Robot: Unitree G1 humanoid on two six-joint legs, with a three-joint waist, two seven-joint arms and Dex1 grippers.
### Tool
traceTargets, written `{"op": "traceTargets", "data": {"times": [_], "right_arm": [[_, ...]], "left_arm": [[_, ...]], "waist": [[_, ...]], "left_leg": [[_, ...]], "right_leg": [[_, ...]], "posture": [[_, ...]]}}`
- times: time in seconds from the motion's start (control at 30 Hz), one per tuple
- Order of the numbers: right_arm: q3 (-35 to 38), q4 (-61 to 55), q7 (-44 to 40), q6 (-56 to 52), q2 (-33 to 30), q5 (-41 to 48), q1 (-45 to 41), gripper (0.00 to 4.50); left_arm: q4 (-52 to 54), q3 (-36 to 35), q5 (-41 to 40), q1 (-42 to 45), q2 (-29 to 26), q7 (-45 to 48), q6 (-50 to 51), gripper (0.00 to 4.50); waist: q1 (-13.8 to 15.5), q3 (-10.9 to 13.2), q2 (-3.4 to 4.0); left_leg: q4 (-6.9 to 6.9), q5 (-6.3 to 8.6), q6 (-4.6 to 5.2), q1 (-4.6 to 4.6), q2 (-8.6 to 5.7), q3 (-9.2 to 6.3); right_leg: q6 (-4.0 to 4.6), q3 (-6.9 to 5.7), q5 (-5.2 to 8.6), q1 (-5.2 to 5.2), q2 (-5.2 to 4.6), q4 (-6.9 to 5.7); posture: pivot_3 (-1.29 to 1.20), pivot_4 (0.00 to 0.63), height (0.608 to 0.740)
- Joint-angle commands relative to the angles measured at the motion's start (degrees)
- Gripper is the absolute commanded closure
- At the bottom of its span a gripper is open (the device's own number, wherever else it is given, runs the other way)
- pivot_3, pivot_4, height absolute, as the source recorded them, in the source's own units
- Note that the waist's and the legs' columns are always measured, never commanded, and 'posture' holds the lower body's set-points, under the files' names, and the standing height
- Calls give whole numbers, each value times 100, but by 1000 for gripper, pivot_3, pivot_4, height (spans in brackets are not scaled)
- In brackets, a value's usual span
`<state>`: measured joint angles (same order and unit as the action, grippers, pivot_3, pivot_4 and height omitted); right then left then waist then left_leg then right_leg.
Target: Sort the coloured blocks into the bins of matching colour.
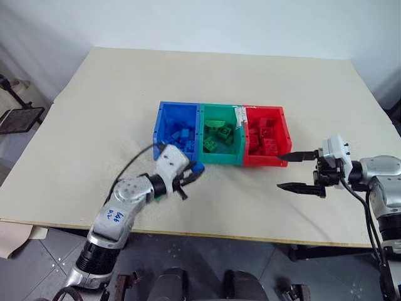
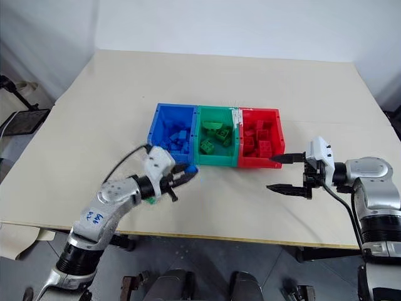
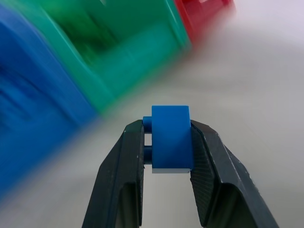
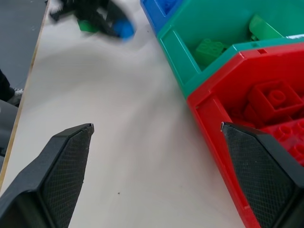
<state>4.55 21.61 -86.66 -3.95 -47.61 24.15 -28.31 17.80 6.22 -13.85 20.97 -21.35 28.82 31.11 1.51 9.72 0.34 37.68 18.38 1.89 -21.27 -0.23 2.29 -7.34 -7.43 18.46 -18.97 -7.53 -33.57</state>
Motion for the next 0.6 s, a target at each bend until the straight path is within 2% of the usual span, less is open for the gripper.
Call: {"op": "traceTargets", "data": {"times": [0.03, 0.1, 0.17, 0.27, 0.3, 0.37, 0.6], "right_arm": [[214, -211, 6, -21, -169, 70, 38, 0], [228, -217, 32, -28, -153, 53, 53, 0], [215, -205, 47, -29, -110, 45, 39, 0], [190, -198, 38, -38, -76, 47, 11, 0], [175, -187, 40, -41, -65, 40, -10, 0], [156, -162, 39, -46, -51, 28, -53, 0], [99, 9, -2, -7, -7, -25, -248, 0]], "left_arm": [[346, -393, -184, 243, 132, -172, -213, 3562], [150, -625, -64, 474, 208, -485, -241, 3562], [-502, -751, 387, 874, 172, -979, -389, 3562], [-1022, -733, 582, 1109, 228, -1145, -617, 3562], [-1158, -720, 610, 1173, 265, -1150, -698, 3002], [-1323, -694, 660, 1256, 300, -1142, -792, 2566], [-1022, -690, 605, 1075, 83, -799, -740, 306]], "waist": [[-1, 0, 0], [-1, 0, 0], [3, 0, 0], [1, 0, 0], [-4, 0, 0], [1, 1, -2], [-1, 1, -2]], "left_leg": [[0, 0, 0, 0, 0, 0], [0, 0, 0, 1, 0, 0], [1, 0, 0, 1, 0, 0], [6, 0, 0, 4, 0, 2], [5, 0, 1, 5, -1, 2], [4, 1, 3, 5, -1, 2], [6, 1, 2, 3, -1, 0]], "right_leg": [[0, -2, 0, 1, 0, -1], [0, -6, 0, 1, 1, -2], [0, -11, 0, 1, 2, -4], [-1, -29, 0, 4, 7, -6], [-2, -30, -1, 4, 7, -6], [-3, -31, -1, 4, 5, -7], [-3, -28, -1, 4, 6, -6]], "posture": [[0, 150, 740], [0, 150, 740], [0, 150, 740], [0, 150, 740], [0, 150, 740], [0, 150, 740], [0, 150, 740]]}}
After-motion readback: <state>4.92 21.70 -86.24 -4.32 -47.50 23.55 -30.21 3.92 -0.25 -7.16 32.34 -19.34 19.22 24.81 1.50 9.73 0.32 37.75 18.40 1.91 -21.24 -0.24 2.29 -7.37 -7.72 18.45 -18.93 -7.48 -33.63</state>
